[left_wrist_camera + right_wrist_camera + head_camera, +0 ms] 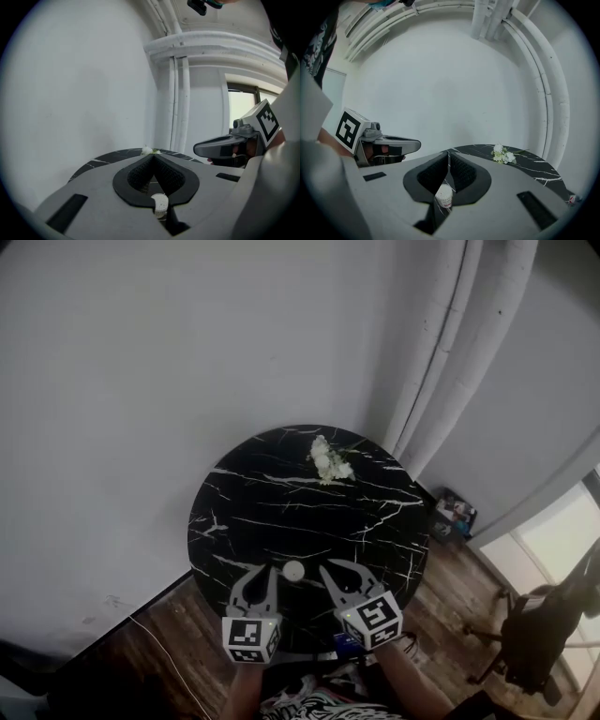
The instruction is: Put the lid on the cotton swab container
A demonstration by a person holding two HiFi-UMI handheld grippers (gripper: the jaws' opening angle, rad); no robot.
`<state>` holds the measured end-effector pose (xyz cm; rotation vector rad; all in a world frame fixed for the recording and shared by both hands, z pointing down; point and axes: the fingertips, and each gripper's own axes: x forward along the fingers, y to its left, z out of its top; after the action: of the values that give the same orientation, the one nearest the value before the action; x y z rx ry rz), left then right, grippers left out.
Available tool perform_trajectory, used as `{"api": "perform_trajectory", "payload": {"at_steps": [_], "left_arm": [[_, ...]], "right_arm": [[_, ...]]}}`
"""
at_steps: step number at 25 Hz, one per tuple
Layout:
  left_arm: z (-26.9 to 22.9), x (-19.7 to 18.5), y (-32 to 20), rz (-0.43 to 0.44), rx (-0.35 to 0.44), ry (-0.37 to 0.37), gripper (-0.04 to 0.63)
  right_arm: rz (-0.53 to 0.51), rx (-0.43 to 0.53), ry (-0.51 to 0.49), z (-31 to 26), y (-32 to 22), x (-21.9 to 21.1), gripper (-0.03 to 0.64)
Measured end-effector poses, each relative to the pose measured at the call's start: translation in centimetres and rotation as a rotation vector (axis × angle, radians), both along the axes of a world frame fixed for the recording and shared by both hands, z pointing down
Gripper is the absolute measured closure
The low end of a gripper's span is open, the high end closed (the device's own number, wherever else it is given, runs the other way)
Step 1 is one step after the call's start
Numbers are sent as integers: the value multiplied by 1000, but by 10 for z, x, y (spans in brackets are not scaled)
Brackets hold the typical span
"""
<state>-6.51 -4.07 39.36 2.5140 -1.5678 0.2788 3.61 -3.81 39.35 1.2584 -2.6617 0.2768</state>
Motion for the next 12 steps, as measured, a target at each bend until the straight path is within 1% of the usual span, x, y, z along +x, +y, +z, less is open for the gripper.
{"api": "perform_trajectory", "payload": {"at_steps": [4, 6, 9, 10, 12], "left_arm": [[-19, -6, 5, -11, 43, 71, 582], [-26, -6, 8, -8, 65, 76, 582], [-34, -8, 12, -4, 88, 116, 581], [-34, -8, 12, -4, 89, 115, 581], [-31, -7, 13, 0, 87, 87, 581]], "right_arm": [[21, 5, -15, -6, 4, 5, 591], [32, 5, -10, -7, 6, 7, 594], [37, 16, 8, -8, 9, 7, 595], [36, 21, 15, -8, 9, 6, 595], [33, 27, 23, -8, 9, 6, 597]]}}
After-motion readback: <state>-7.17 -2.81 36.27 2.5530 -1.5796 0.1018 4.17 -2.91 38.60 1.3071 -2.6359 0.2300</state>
